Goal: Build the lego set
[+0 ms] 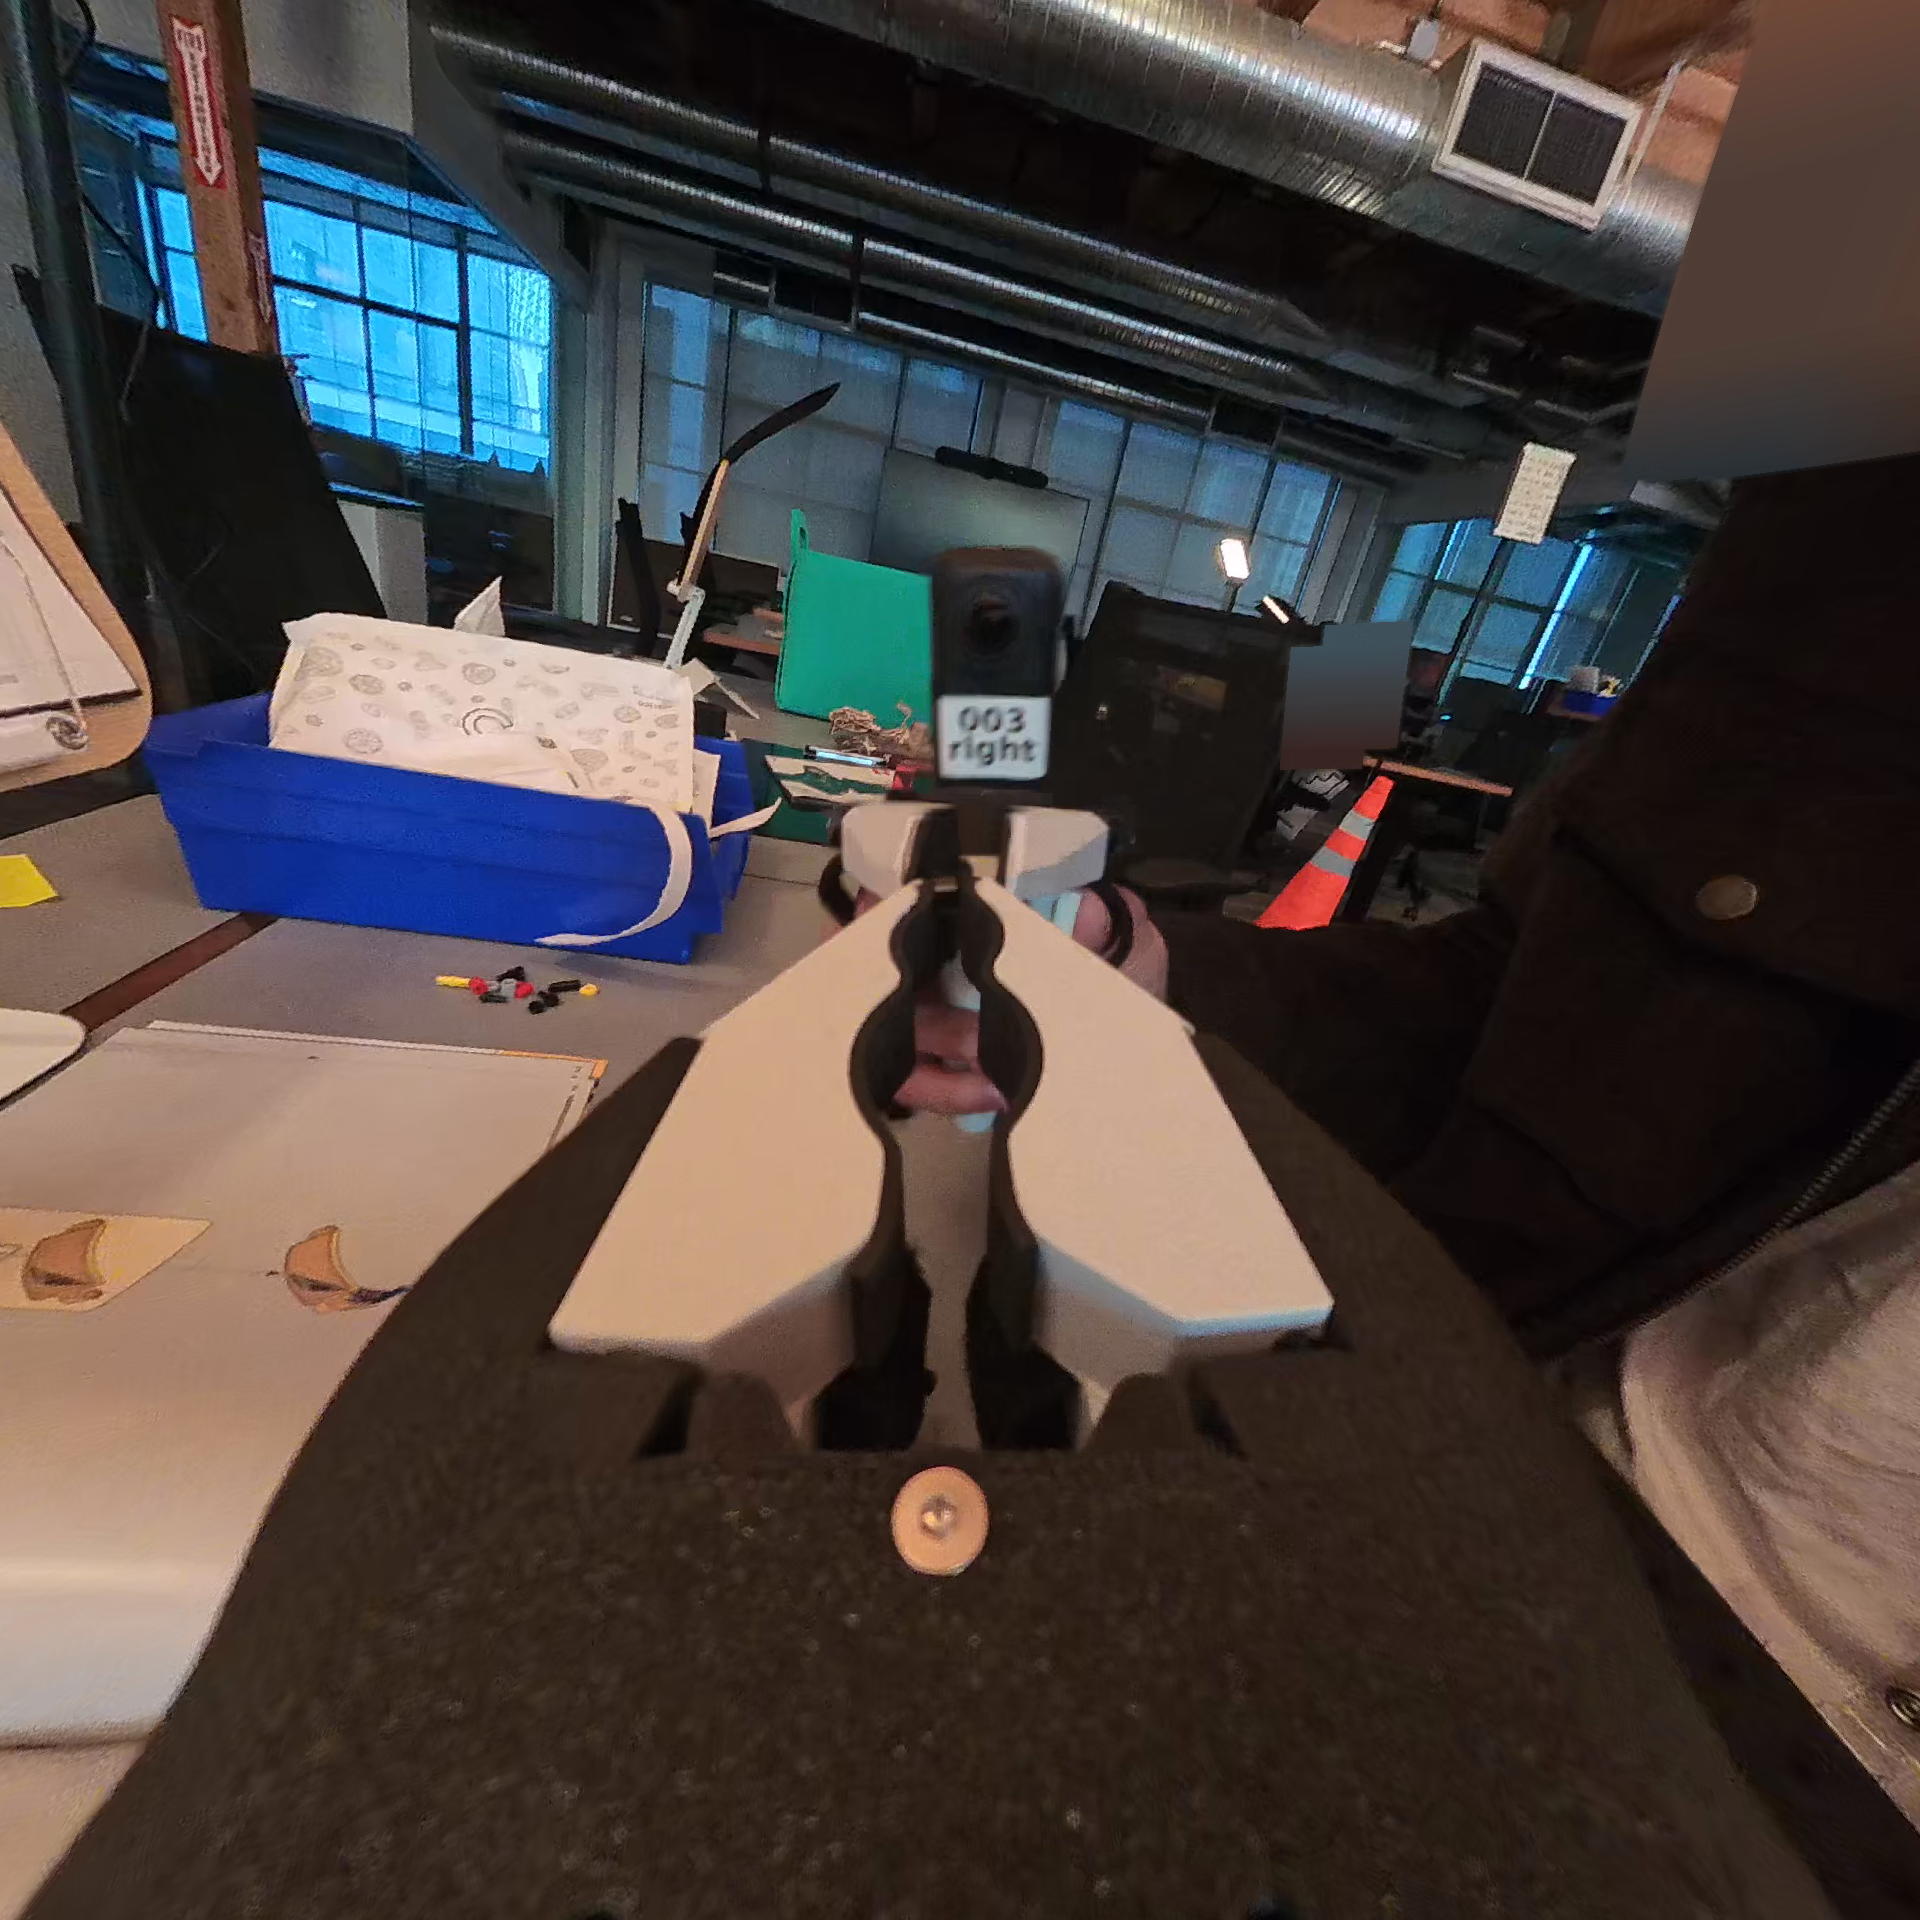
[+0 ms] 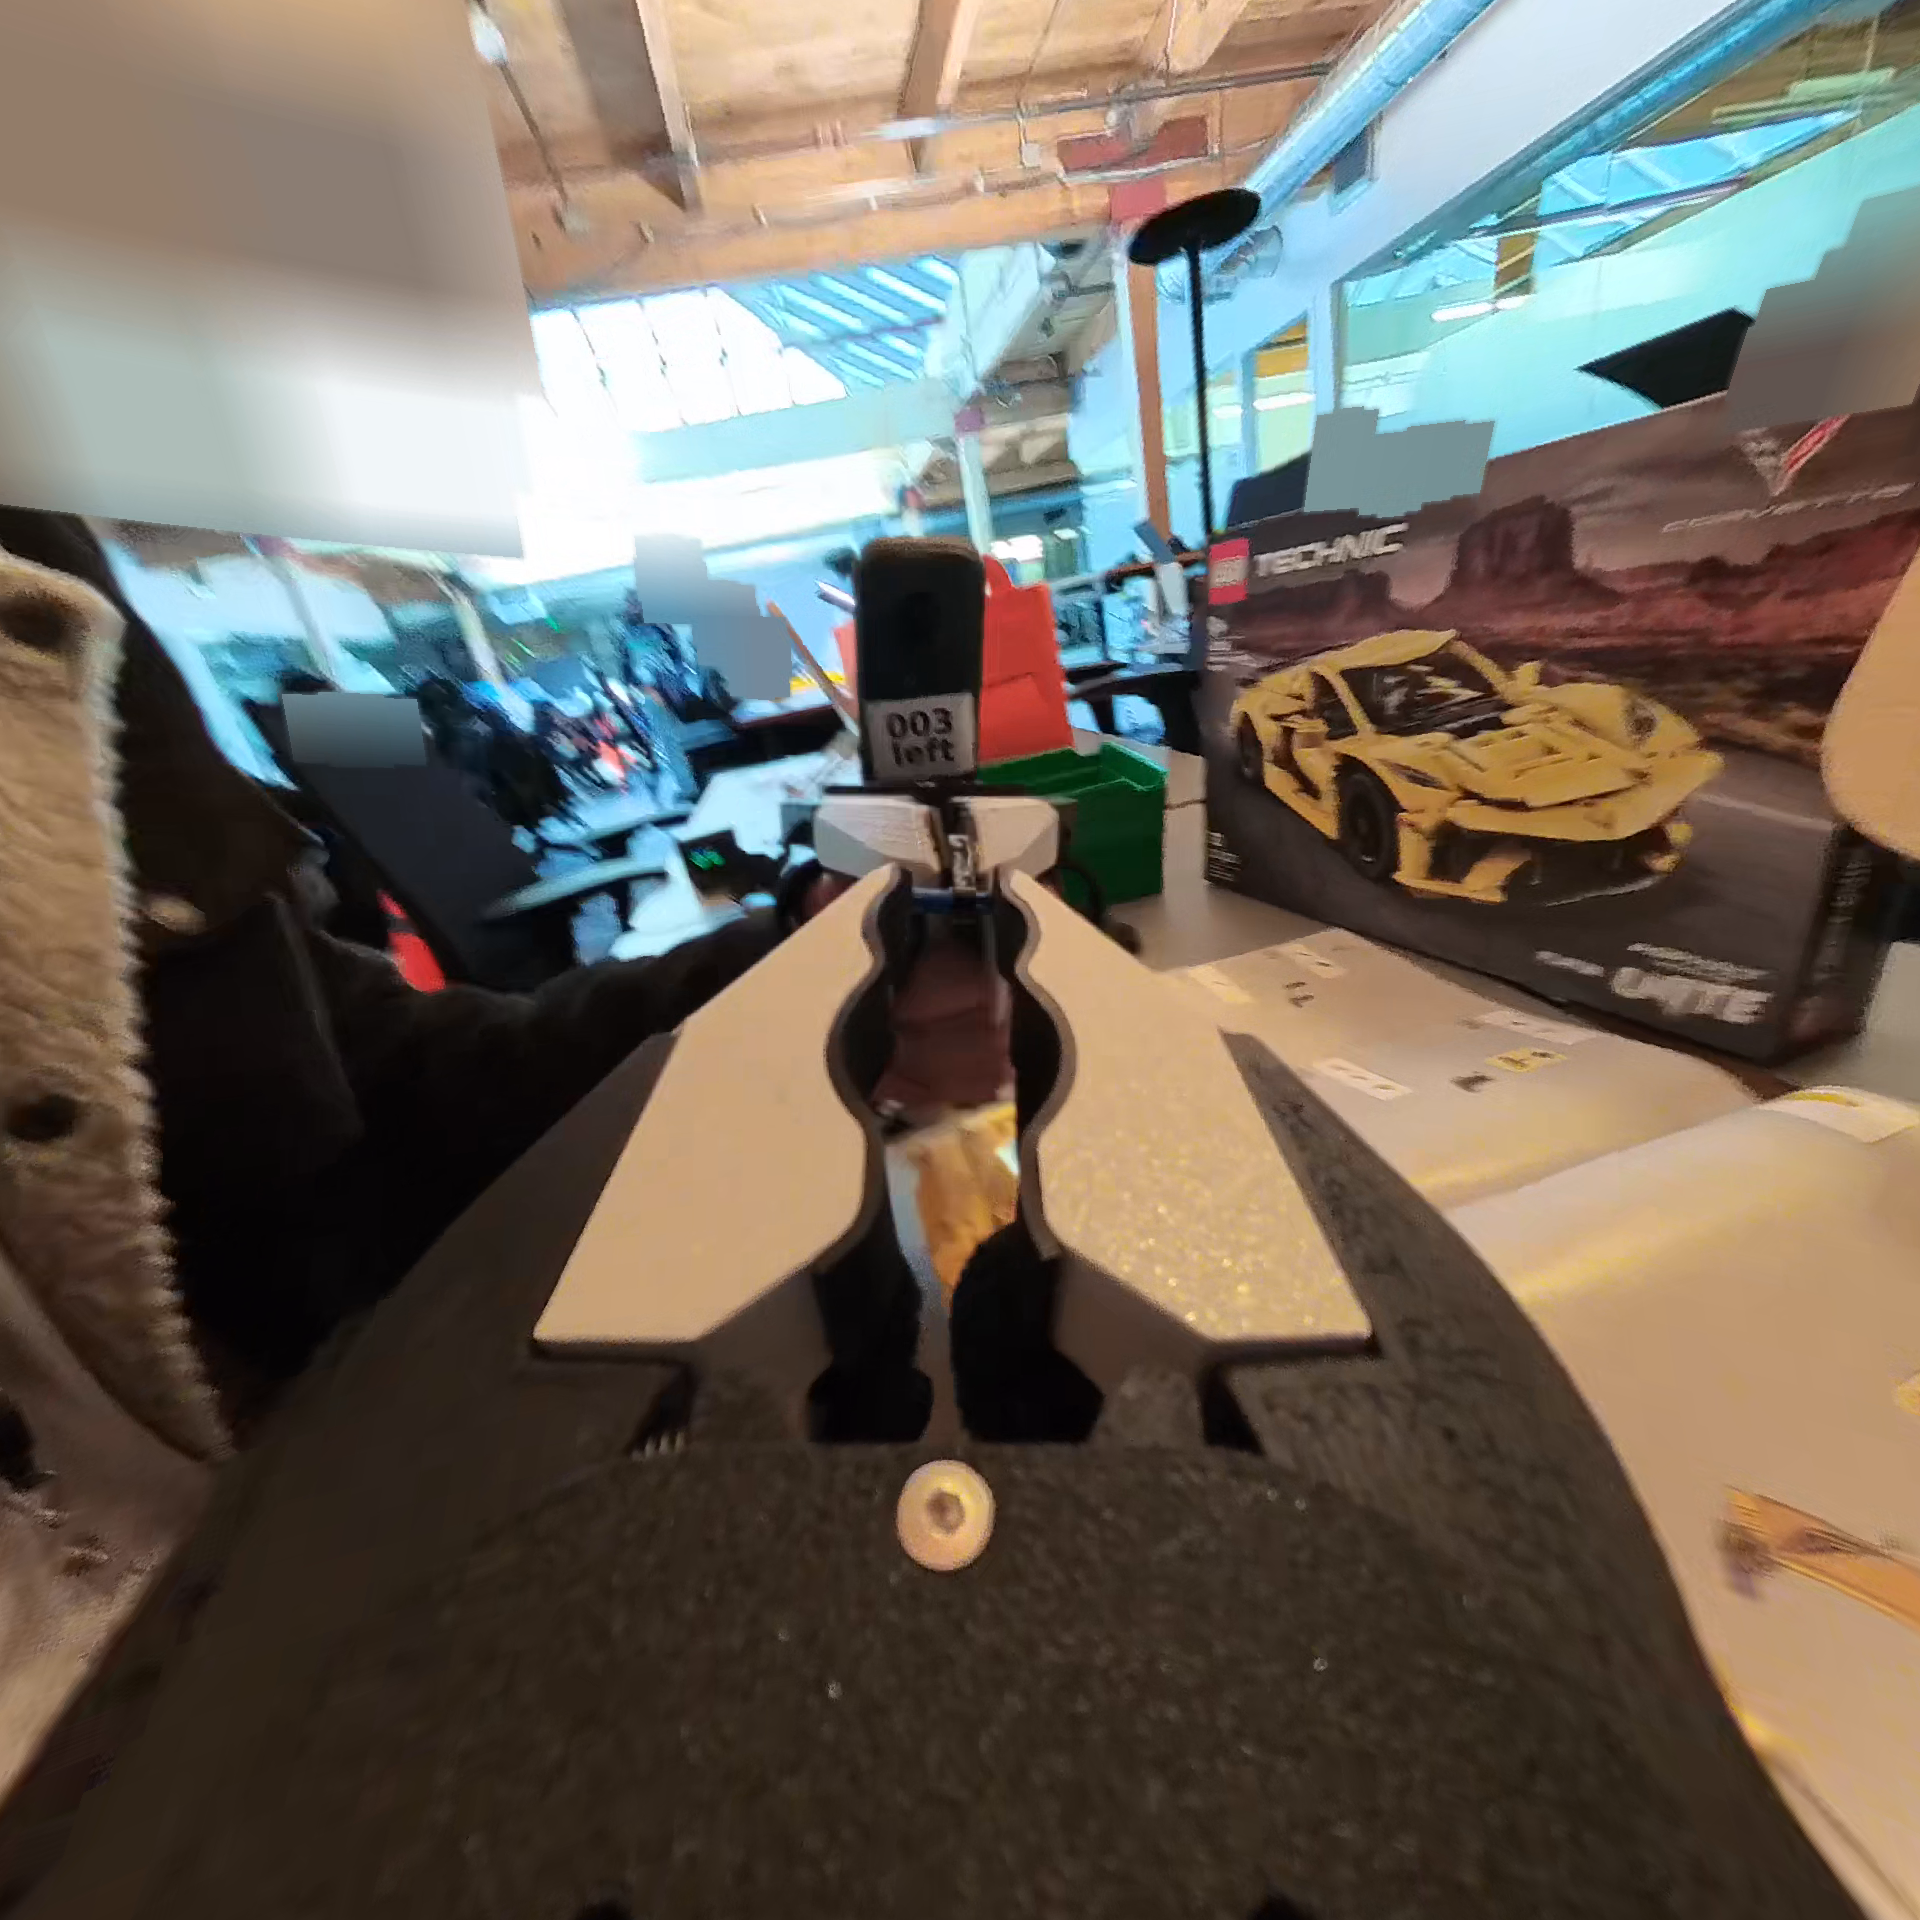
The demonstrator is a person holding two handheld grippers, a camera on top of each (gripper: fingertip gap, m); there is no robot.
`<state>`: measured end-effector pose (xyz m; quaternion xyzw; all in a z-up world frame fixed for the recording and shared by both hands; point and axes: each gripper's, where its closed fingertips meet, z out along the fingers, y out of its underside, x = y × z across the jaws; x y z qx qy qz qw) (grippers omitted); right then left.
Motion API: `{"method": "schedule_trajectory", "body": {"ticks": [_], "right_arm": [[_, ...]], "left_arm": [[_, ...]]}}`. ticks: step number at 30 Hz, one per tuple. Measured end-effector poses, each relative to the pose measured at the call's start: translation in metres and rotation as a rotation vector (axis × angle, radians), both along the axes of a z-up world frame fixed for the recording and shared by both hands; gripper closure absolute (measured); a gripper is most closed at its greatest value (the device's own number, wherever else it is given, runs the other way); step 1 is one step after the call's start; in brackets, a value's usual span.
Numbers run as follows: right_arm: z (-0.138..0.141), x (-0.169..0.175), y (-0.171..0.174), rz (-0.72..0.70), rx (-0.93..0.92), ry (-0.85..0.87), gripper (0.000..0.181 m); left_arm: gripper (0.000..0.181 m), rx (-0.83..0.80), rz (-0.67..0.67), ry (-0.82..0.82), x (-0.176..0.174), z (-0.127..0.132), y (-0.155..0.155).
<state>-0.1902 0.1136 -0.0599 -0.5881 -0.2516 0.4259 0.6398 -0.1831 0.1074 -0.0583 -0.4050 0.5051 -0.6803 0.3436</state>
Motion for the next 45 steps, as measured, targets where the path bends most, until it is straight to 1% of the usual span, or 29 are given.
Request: {"method": "schedule_trajectory", "body": {"ticks": [2, 5, 8, 10, 13, 15, 18, 20, 22, 28, 30, 40, 42, 44, 45], "right_arm": [[-0.004, 0.003, 0.003, -0.09, 0.065, -0.148, 0.168], [-0.007, 0.011, 0.009, -0.258, 0.195, -0.397, 0.167], [0.001, 0.022, 0.014, -0.451, 0.339, -0.56, 0.167], [0.001, 0.03, 0.019, -0.596, 0.407, -0.675, 0.168], [0.012, 0.037, 0.018, -0.804, 0.565, -0.739, 0.168], [0.01, 0.033, 0.019, -0.849, 0.599, -0.784, 0.168], [0.011, 0.029, 0.022, -0.924, 0.628, -0.787, 0.167], [0.01, 0.025, 0.023, -0.931, 0.633, -0.769, 0.167], [0.009, 0.021, 0.023, -0.926, 0.633, -0.75, 0.167], [0.01, 0.021, 0.023, -0.933, 0.627, -0.725, 0.167], [0.01, 0.02, 0.023, -0.933, 0.634, -0.727, 0.167], [0.005, 0.02, 0.024, -0.947, 0.619, -0.74, 0.167], [0.003, 0.019, 0.025, -0.923, 0.579, -0.694, 0.167], [0.002, 0.017, 0.024, -0.855, 0.5, -0.586, 0.166], [0.002, 0.017, 0.023, -0.818, 0.455, -0.523, 0.161]], "left_arm": [[0.177, -0.011, 0.009, 0.029, 0.003, -0.005, 0.003], [0.173, -0.085, 0.019, 0.055, 0.007, -0.009, 0.012], [0.157, -0.205, 0.074, 0.063, 0.012, -0.011, 0.03], [0.151, -0.297, 0.077, 0.038, 0.012, -0.007, 0.037], [0.15, -0.395, 0.028, 0.01, 0.014, -0.001, 0.035], [0.151, -0.445, 0.008, -0.014, 0.016, 0.002, 0.032], [0.15, -0.531, -0.051, -0.058, 0.019, 0.008, 0.025], [0.151, -0.546, -0.093, -0.064, 0.022, 0.01, 0.016], [0.161, -0.543, -0.092, -0.075, 0.025, 0.01, 0.011], [0.168, -0.571, -0.08, -0.094, 0.024, 0.011, 0.015], [0.174, -0.582, -0.071, -0.096, 0.023, 0.011, 0.019], [0.175, -0.574, -0.066, -0.071, 0.023, 0.006, 0.021], [0.175, -0.548, -0.056, -0.059, 0.022, 0.005, 0.021], [0.175, -0.525, -0.068, -0.049, 0.019, 0.005, 0.02], [0.175, -0.521, -0.065, -0.051, 0.018, 0.006, 0.022]]}}
